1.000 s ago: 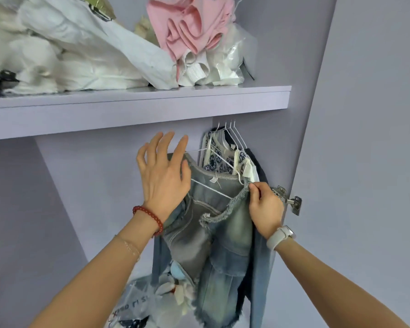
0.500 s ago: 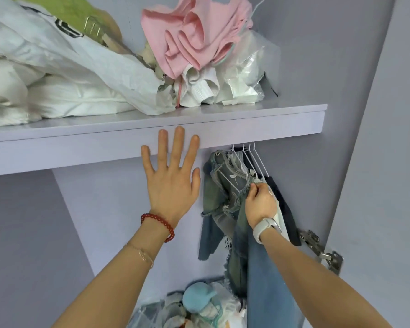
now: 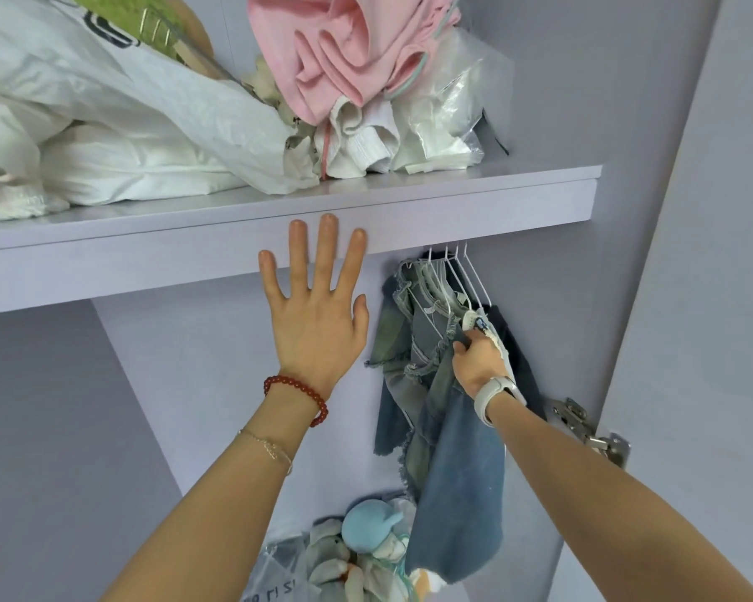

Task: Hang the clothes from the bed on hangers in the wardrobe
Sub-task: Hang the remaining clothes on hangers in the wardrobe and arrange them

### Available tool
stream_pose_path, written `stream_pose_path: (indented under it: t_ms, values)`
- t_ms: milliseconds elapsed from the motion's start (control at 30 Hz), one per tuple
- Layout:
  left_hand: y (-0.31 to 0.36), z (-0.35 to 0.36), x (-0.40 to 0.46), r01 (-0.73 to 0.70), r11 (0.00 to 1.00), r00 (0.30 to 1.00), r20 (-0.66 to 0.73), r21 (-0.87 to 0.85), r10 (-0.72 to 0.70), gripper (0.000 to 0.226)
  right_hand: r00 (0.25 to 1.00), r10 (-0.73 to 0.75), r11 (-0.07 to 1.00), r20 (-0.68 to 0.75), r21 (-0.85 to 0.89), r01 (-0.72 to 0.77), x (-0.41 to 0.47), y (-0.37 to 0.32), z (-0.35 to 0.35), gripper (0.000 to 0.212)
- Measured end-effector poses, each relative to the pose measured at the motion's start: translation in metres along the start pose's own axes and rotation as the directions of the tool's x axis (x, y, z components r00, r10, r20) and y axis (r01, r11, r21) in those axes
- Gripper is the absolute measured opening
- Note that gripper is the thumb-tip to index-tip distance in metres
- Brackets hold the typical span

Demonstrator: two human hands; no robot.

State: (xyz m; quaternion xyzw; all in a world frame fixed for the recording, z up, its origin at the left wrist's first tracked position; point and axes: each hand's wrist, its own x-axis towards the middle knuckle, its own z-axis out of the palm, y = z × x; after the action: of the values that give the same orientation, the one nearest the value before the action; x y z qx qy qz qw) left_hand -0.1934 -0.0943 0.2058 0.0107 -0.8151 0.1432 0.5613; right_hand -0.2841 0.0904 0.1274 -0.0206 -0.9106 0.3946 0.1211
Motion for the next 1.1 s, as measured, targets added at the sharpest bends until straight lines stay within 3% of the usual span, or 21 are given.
stream_pose_path:
  t_ms: [133,267,367,500,667,767,833,1000,1100]
  values:
    - [0.001,-0.012,0.001,0.018,0.998,0.998,0.055,-0.058,-0.015,0.075,0.994,-0.109,0.994,-0.017,0.014,0.110,-0.032,0.011,-0.009,0.048]
    - [0.022,-0.030,-0.022,0.144,0.940,0.987,0.117,-0.309,-0.112,0.062,0.952,-0.259,0.964,-0.164,-0.100,0.246,-0.090,0.031,-0.035,0.046]
    - [0.052,-0.042,-0.069,0.185,0.855,0.968,0.241,-0.484,-0.073,0.054,0.918,-0.310,0.945,-0.248,-0.185,0.269,-0.146,0.062,-0.056,0.053]
    - [0.115,-0.064,-0.143,0.155,0.744,0.897,0.408,-0.650,0.171,0.051,0.951,-0.116,0.975,-0.286,-0.216,0.054,-0.237,0.129,-0.080,0.054]
    - [0.211,-0.121,-0.220,0.084,0.523,0.736,0.407,-0.848,0.541,0.039,0.902,0.229,0.924,-0.367,-0.211,-0.320,-0.367,0.207,-0.118,0.062]
    - [0.268,-0.174,-0.251,0.057,0.342,0.586,0.308,-0.938,0.749,0.045,0.782,0.420,0.829,-0.460,-0.157,-0.537,-0.445,0.240,-0.146,0.065]
    - [0.303,-0.214,-0.271,0.040,0.210,0.524,0.199,-0.977,0.828,0.039,0.675,0.507,0.754,-0.536,-0.103,-0.648,-0.496,0.255,-0.163,0.063]
    - [0.379,-0.322,-0.318,0.018,-0.130,0.345,-0.116,-0.991,0.931,0.037,0.379,0.627,0.553,-0.680,0.046,-0.832,-0.622,0.284,-0.190,0.042]
    - [0.406,-0.372,-0.347,0.042,-0.243,0.203,-0.230,-0.969,0.952,0.043,0.225,0.680,0.448,-0.698,0.153,-0.881,-0.677,0.292,-0.193,0.042]
